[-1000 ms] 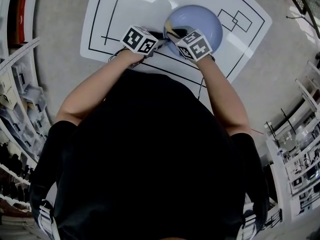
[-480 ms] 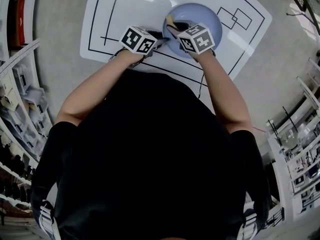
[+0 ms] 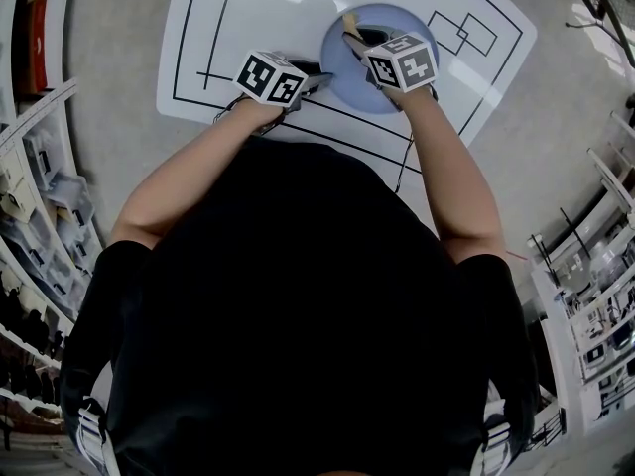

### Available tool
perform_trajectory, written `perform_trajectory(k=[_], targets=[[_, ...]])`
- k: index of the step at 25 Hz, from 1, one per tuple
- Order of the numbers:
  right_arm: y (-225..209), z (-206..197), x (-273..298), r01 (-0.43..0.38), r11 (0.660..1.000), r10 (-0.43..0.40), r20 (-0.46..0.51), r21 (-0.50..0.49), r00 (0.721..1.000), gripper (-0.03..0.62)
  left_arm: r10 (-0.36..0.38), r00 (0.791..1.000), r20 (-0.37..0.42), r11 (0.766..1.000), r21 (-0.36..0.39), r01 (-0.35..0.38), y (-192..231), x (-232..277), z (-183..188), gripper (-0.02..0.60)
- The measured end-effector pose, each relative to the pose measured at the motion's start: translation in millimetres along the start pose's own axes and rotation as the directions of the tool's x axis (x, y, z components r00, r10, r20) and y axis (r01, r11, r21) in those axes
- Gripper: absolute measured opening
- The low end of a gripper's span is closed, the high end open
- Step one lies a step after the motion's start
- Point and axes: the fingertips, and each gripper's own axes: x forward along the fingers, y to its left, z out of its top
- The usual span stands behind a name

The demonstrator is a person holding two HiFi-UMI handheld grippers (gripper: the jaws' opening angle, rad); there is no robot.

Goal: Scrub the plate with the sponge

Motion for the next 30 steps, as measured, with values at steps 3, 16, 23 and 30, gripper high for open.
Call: perform_trajectory(k=[3, 16, 23, 30], targets=[[-10, 1, -5, 0.023, 1.0, -0.023, 0.003, 0.009, 1.0, 0.037, -0.004, 1.0, 0.013, 1.0, -0.003, 0.004, -2, 1, 2, 0.12], [-68, -21, -42, 0.184, 0.979, -0.183, -0.019, 0.086, 0.983, 0.035, -0.014, 1.0, 0.02, 0.998, -0.058, 0.015, 1, 7, -3, 0.109], [-83, -38, -58, 0.262, 0.962, -0.259, -0.042, 0.081, 0.965, 0.035, -0.027, 0.997, 0.072, 0.99, -0.134, 0.036, 0, 7, 5, 0.089], [-86, -50, -85, 0.32, 0.943, -0.315, -0.064, 0.094, 0.947, 0.035, -0.034, 0.994, 0.102, 0.988, -0.149, 0.049, -10, -1, 14, 0.08]])
